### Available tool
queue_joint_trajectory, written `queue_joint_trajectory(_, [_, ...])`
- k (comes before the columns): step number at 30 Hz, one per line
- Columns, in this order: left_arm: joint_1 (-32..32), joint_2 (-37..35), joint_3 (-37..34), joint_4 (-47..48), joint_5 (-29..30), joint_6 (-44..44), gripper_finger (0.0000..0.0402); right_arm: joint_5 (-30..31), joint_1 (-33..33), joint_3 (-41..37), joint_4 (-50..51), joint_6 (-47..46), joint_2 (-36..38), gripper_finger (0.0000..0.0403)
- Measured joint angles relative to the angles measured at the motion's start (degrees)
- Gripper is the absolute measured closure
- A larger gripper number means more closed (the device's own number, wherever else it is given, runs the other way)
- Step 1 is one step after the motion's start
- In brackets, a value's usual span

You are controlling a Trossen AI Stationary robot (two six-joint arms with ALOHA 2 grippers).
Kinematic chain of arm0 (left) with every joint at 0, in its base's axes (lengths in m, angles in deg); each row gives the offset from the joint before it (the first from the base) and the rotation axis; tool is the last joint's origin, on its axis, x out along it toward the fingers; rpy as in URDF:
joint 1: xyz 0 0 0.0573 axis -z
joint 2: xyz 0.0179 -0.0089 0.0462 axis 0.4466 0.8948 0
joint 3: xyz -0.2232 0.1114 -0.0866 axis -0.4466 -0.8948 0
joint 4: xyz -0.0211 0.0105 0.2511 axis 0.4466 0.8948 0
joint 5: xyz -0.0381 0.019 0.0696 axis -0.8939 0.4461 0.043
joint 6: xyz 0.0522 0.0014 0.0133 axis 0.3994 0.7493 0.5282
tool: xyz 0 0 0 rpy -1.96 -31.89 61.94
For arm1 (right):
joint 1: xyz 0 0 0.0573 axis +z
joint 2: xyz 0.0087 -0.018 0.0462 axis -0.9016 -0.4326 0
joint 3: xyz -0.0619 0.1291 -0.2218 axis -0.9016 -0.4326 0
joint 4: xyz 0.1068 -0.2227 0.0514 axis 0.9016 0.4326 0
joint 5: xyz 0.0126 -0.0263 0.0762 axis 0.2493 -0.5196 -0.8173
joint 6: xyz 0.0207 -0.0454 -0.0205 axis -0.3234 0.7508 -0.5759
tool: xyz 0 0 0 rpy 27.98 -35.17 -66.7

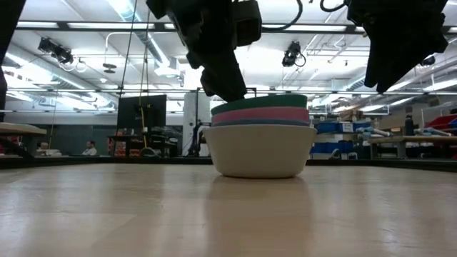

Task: Nest bowls inside each other
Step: Move the stacked bowls to the center of the table, then return to Home Position

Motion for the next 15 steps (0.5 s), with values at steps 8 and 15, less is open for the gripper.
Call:
queue_joint_trajectory(8, [-2.4, 0.0, 2.9, 3.6, -2.1, 0.1, 0.0184, 0.0, 0.0, 0.0, 0.1, 0.5, 0.0, 0.0234])
queue_joint_trajectory(15, [-0.9, 0.0, 11.3, 11.3, -5.0, -1.2, 0.0184, 2.5, 0.0, 0.0, 0.2, 1.0, 0.0, 0.0234])
